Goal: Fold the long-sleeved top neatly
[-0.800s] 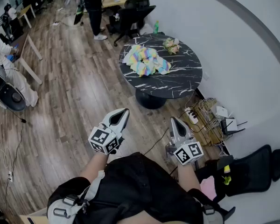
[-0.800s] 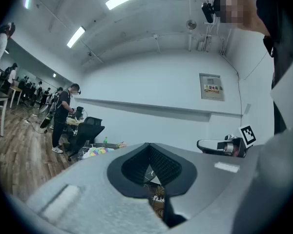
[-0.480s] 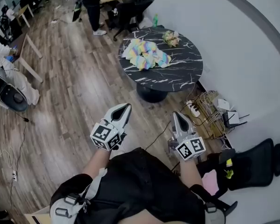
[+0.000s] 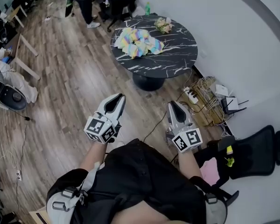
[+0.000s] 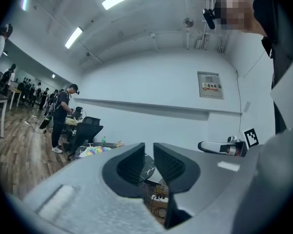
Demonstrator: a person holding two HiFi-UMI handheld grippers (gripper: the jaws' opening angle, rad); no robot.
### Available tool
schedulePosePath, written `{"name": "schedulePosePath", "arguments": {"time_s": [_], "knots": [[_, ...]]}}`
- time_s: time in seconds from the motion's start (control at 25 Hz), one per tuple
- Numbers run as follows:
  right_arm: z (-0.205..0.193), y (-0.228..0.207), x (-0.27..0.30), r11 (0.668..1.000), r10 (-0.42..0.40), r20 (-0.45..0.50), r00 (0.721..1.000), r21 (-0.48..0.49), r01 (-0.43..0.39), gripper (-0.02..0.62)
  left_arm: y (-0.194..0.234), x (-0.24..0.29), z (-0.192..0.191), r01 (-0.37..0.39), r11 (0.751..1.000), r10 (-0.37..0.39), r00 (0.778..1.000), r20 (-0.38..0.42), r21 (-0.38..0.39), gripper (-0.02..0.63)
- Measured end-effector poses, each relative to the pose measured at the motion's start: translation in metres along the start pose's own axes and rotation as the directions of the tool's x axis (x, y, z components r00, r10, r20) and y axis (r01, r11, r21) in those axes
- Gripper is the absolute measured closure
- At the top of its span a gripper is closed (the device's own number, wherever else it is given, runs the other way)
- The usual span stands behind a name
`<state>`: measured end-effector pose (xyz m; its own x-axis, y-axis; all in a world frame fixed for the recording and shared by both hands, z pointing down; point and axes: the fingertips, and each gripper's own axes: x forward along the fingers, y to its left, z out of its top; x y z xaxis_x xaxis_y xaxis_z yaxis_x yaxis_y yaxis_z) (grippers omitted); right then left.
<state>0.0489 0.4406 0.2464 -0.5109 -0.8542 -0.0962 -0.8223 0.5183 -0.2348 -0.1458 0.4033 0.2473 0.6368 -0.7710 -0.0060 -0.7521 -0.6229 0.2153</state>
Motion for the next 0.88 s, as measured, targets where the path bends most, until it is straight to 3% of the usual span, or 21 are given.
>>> {"name": "schedulePosePath", "arguments": {"time_s": [0.08,0.16,0.24,0.4,0.6,0.88], "knots": [[-0.005,-0.008,-0.017,1.0,-0.007,-0.016,1.0,0.019,0.008,0.397,-0.01,0.002,-0.011,-0.008,1.0,0.008,1.0,-0.03,-0.003,0.412],[-0.003,-0.02,-0.033,0.999,-0.029,-0.016,0.999,0.032,0.03,0.289,-0.022,0.005,-0.017,-0.024,0.999,0.025,0.998,-0.05,0.026,0.271],[0.002,-0.031,-0.046,0.998,-0.046,-0.004,0.999,0.032,0.046,0.228,-0.034,0.009,-0.018,-0.036,0.998,0.038,0.998,-0.053,0.052,0.244],[0.006,-0.05,-0.063,0.998,-0.057,-0.009,0.998,-0.006,0.057,0.225,-0.051,0.019,-0.022,-0.043,0.997,0.046,0.998,-0.049,0.057,0.244],[0.001,-0.067,-0.066,0.996,-0.091,-0.017,0.996,0.014,0.091,0.23,-0.046,0.026,-0.03,-0.044,0.998,0.048,0.996,-0.076,0.053,0.245],[0.0,-0.083,-0.013,0.993,-0.116,-0.018,0.993,-0.006,0.116,0.268,-0.006,0.073,-0.029,-0.001,0.997,0.007,0.997,-0.074,0.078,0.245]]}}
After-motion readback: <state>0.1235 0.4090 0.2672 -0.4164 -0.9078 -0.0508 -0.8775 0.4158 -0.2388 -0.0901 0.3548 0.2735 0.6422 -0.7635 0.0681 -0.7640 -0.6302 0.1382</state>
